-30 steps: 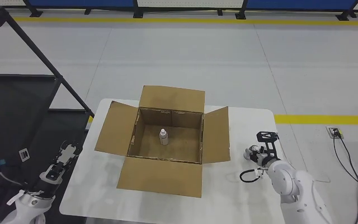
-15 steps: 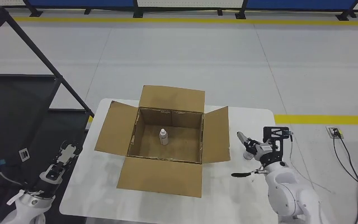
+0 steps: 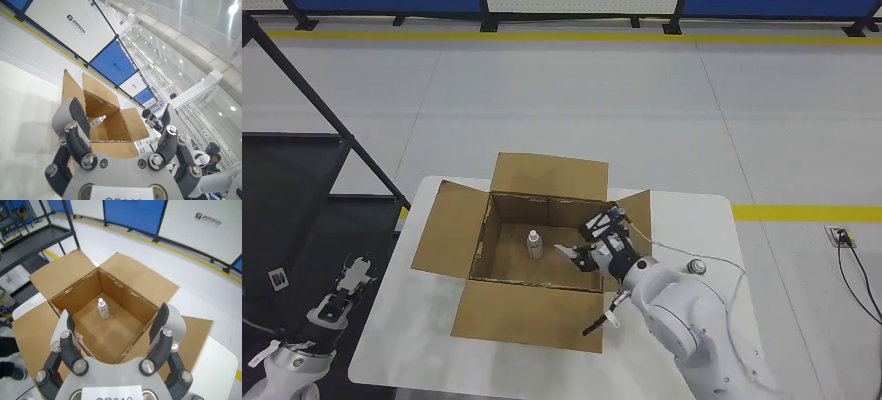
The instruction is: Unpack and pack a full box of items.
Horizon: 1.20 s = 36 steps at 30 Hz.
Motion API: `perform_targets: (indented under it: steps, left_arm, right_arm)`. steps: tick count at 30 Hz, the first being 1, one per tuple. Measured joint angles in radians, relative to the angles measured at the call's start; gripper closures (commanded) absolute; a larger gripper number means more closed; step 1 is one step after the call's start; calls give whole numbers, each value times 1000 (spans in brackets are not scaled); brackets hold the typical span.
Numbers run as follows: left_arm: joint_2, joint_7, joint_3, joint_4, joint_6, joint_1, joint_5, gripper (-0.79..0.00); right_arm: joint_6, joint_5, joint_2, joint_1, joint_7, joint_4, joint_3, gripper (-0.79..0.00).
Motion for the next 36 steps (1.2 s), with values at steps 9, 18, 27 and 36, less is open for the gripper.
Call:
perform_targets:
  steps: [9, 18, 27, 36]
  left_arm:
    - [5, 20, -25, 17, 31, -3, -19, -785]
    - [5, 19, -25, 17, 31, -3, -19, -785]
    - [5, 19, -25, 17, 31, -3, -19, -785]
    - [5, 19, -25, 17, 31, -3, -19, -785]
  right_arm:
    - [-59, 272, -141, 431, 56, 630, -311, -785]
    - [-111, 379, -287, 578, -51, 1050, -475, -785]
    - [-87, 384, -377, 617, -183, 1260, -518, -551]
    - [-113, 386, -428, 638, -213, 1371, -525, -37]
